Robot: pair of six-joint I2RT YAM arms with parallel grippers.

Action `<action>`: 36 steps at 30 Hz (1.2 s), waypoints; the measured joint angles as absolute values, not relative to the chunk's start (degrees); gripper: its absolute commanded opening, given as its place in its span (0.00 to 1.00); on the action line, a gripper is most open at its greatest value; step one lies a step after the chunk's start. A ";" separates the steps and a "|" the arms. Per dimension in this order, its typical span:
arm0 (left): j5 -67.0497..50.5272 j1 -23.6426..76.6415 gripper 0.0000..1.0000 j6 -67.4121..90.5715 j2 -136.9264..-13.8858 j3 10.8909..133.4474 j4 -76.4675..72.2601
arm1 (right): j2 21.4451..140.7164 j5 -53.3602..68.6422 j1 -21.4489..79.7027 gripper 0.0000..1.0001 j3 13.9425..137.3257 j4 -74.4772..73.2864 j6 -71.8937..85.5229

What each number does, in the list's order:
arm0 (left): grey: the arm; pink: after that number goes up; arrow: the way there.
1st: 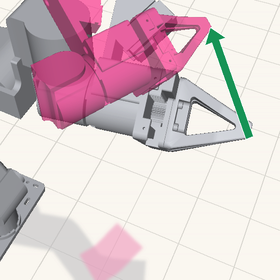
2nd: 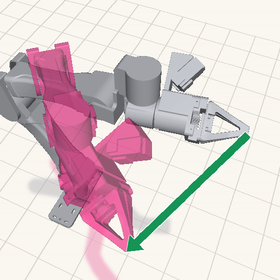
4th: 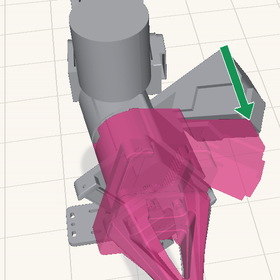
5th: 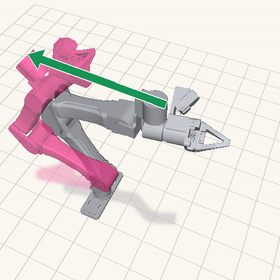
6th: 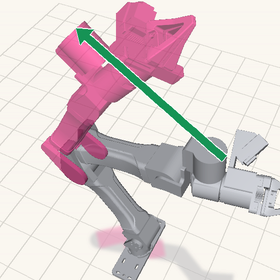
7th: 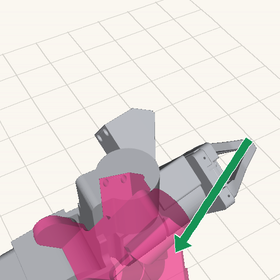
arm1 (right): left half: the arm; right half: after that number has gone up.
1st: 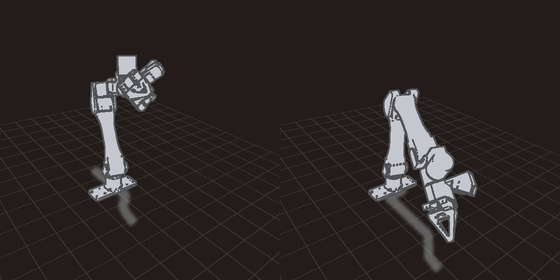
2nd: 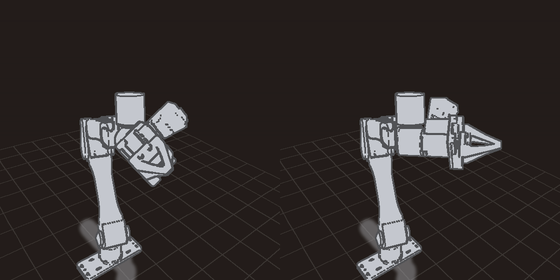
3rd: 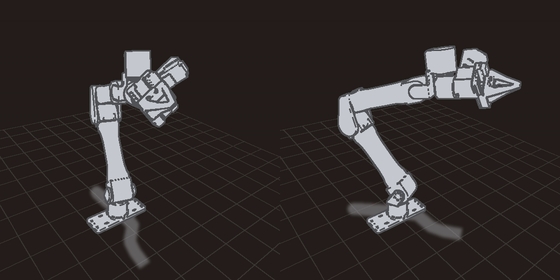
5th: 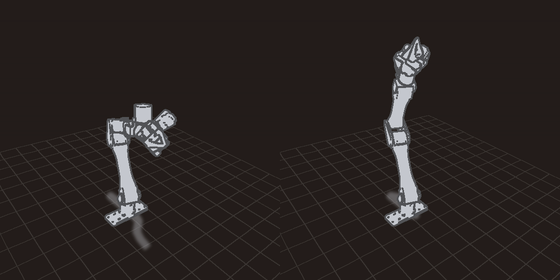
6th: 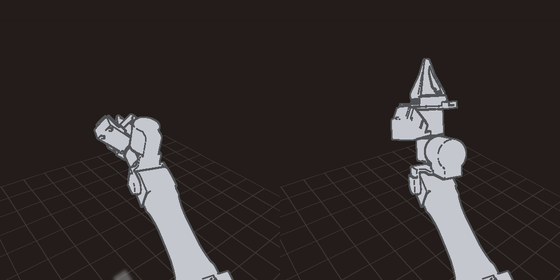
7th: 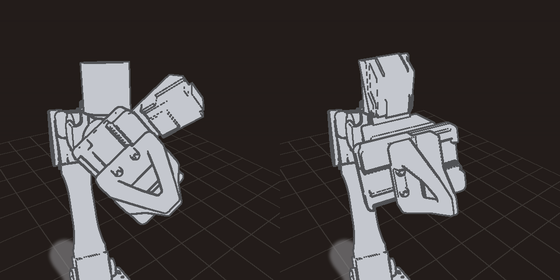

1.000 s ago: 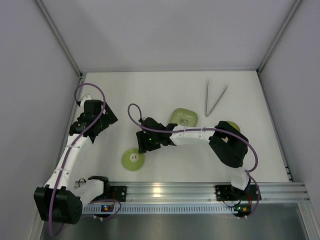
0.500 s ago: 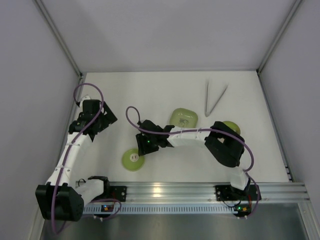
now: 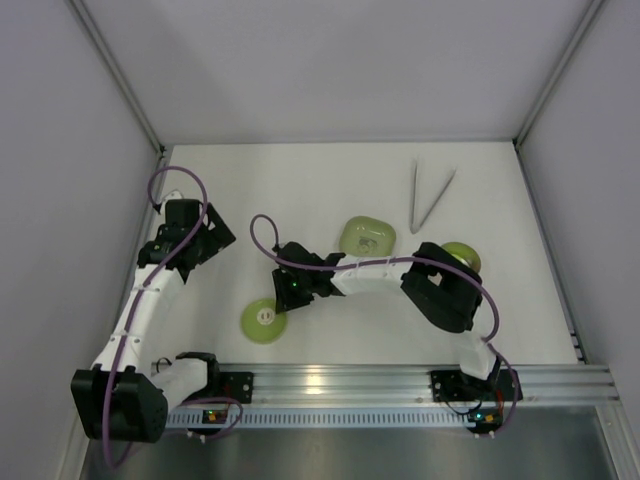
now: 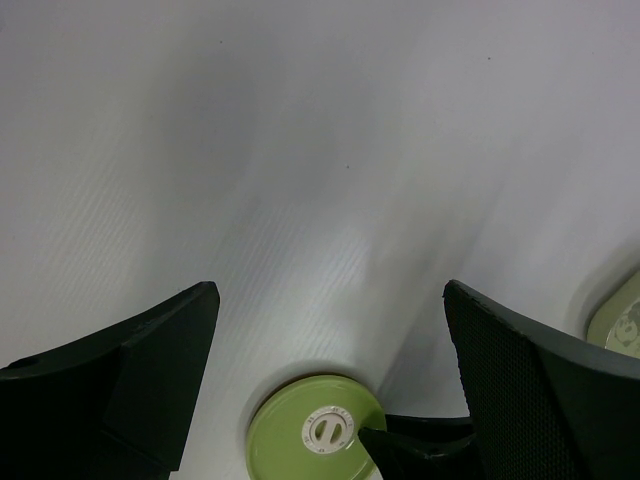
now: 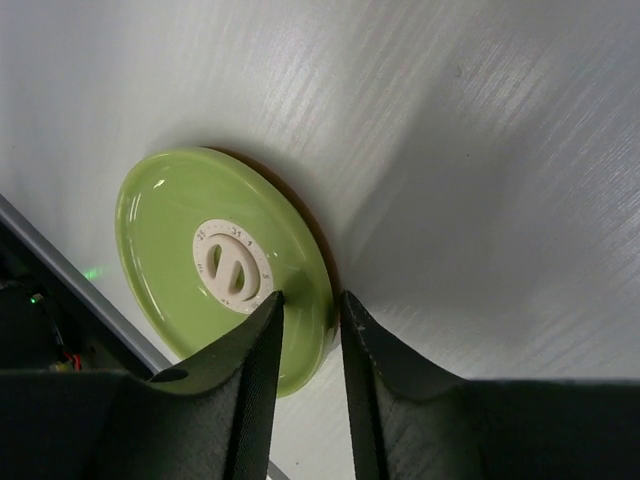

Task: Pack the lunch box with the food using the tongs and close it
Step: Pick up the box lid from the center of the board.

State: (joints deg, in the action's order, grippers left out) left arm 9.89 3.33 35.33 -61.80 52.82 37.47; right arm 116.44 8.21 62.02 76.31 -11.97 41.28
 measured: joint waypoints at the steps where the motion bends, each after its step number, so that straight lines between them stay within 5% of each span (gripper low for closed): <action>1: 9.87 3.33 0.99 35.31 -61.80 52.82 37.47 | 116.53 8.27 62.02 0.26 76.31 -11.94 41.25; 12: 9.50 3.33 0.99 35.31 -61.80 52.80 37.30 | 116.09 7.70 62.00 0.06 76.07 -11.97 42.04; 36: 4.34 3.29 0.99 34.81 -62.41 51.37 36.10 | 92.71 0.97 55.79 0.02 60.97 -16.14 42.02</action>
State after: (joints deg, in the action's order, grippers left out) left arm 4.34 3.29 34.81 -62.41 51.37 36.10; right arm 92.71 0.97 55.79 60.97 -16.14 42.02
